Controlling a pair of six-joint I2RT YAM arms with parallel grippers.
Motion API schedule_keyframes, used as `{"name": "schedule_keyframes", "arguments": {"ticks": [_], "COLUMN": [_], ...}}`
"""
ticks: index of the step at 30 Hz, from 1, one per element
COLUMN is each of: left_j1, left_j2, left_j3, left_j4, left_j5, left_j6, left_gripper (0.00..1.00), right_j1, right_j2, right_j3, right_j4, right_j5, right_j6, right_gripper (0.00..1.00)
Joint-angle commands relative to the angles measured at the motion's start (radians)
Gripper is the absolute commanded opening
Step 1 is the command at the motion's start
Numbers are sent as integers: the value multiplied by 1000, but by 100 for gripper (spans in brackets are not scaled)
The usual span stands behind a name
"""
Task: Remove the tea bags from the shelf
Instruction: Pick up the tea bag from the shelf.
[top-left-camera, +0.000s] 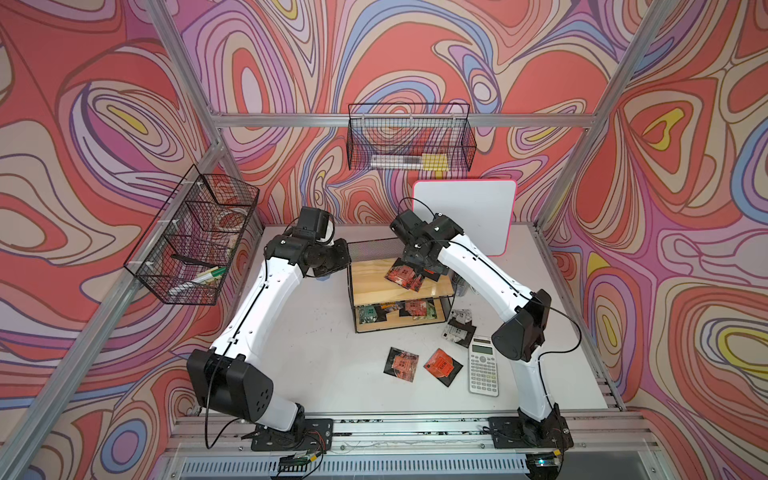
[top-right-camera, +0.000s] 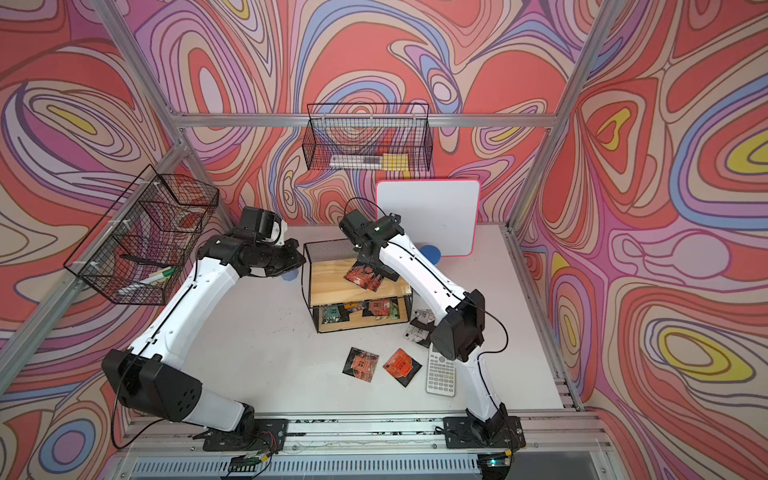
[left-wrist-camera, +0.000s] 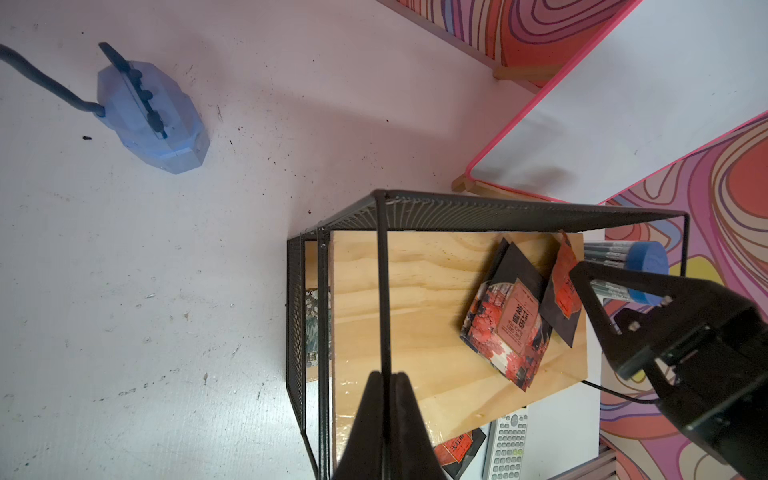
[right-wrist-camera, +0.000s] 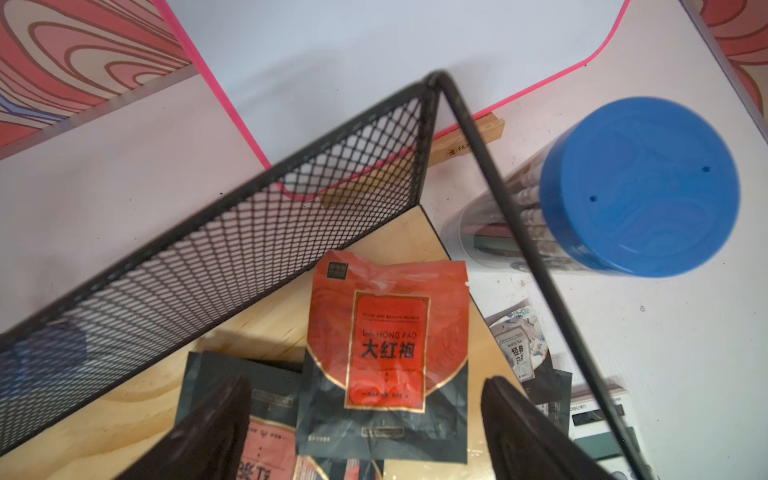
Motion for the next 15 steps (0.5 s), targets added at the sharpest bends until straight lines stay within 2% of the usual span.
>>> {"name": "schedule_keyframes", "arguments": {"ticks": [1, 15], "left_j1": [-1, -1], "left_j2": [27, 24], "left_j3": [-17, -17], "left_j4": [-25, -31], "left_j5": [-10, -13], "left_j6": [34, 39], "left_gripper": [1, 1], "right_j1": [-9, -27], "right_j2": [18, 27], "right_j3": [-33, -117], "right_j4": [48, 78], "right_j5": [-12, -39], "right_j6": [10, 55], "right_gripper": [89, 84]}}
